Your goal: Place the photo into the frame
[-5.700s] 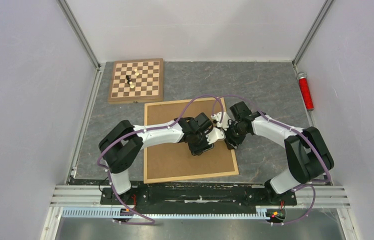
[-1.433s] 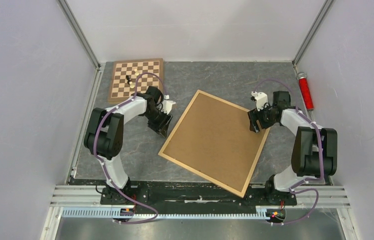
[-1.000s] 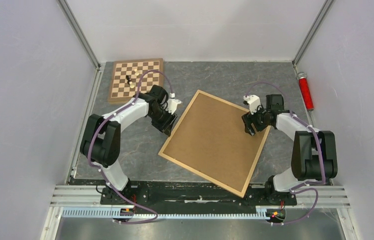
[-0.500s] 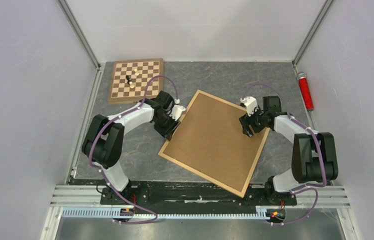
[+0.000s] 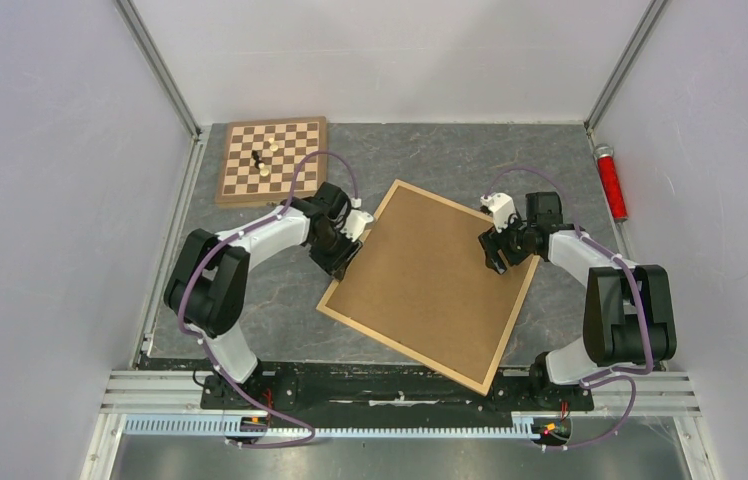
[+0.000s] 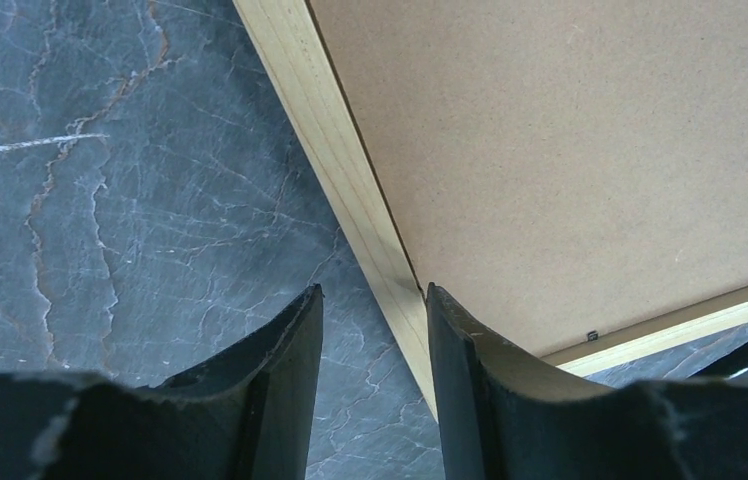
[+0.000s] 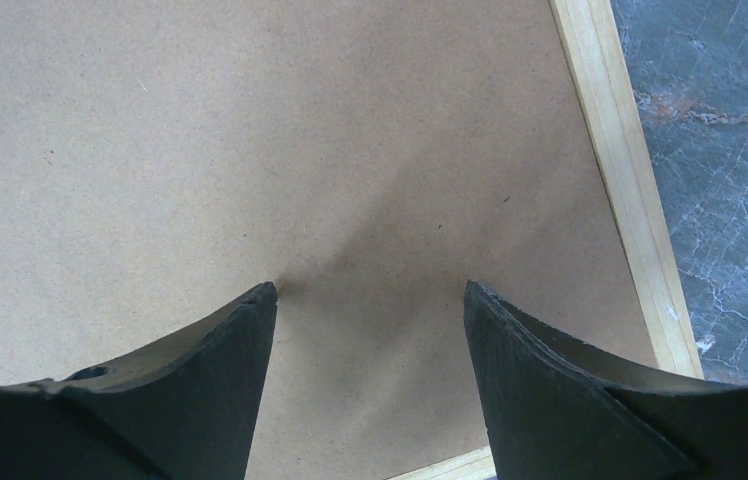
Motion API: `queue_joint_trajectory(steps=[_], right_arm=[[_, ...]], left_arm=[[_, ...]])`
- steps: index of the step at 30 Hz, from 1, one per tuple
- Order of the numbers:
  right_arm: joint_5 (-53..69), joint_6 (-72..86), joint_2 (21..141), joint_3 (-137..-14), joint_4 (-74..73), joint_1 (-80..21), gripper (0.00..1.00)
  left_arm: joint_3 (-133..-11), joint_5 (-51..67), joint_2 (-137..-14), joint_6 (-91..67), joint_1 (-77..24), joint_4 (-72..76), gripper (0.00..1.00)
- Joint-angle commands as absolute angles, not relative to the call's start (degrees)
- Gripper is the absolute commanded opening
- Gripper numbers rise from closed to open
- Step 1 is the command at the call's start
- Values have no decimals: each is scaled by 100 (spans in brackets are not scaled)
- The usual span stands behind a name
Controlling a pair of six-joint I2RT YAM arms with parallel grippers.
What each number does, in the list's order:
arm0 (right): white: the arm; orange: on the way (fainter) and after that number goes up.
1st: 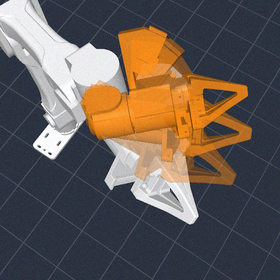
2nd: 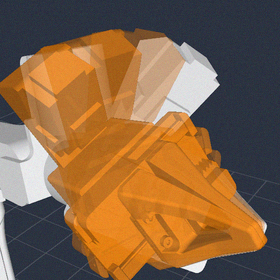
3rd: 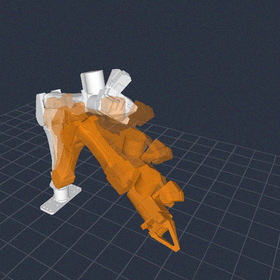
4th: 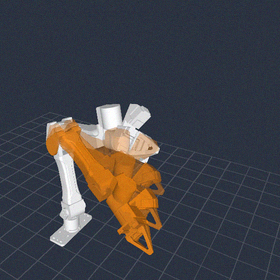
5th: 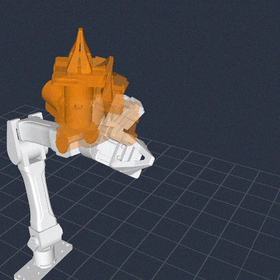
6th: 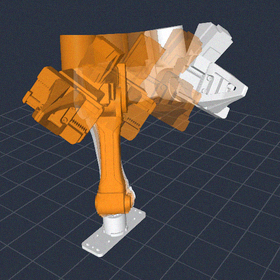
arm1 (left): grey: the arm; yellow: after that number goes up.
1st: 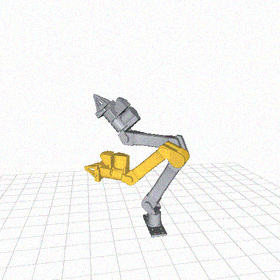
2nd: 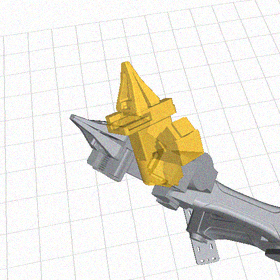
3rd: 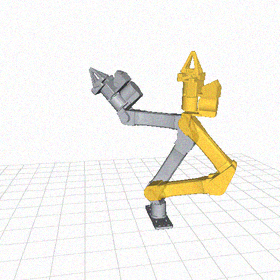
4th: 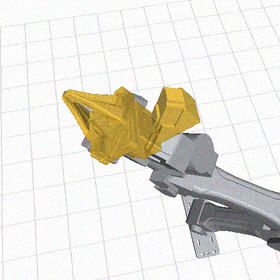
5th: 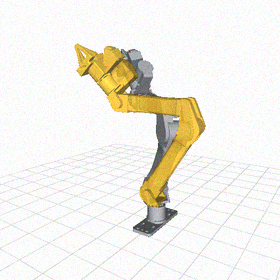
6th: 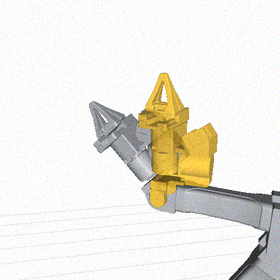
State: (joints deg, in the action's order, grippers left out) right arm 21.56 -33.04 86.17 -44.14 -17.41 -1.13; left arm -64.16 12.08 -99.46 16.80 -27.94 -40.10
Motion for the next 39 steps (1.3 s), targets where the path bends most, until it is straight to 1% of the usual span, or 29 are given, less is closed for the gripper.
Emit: queue_joint_trajectory(steps=[1,13,39], right_arm=[[2195,-3277,8499,-4333,-1788,-119,72],[2189,-3279,8469,-4298,-1789,-122,71],[2197,-3263,8468,-4309,-1783,-119,70]], left_arm=[[-6400,1204,-9889,1427,-2878,-3867,49],[-6346,1025,-9956,1364,-2883,-3788,48],[-6205,1045,-10090,1334,-2885,-3682,47]])
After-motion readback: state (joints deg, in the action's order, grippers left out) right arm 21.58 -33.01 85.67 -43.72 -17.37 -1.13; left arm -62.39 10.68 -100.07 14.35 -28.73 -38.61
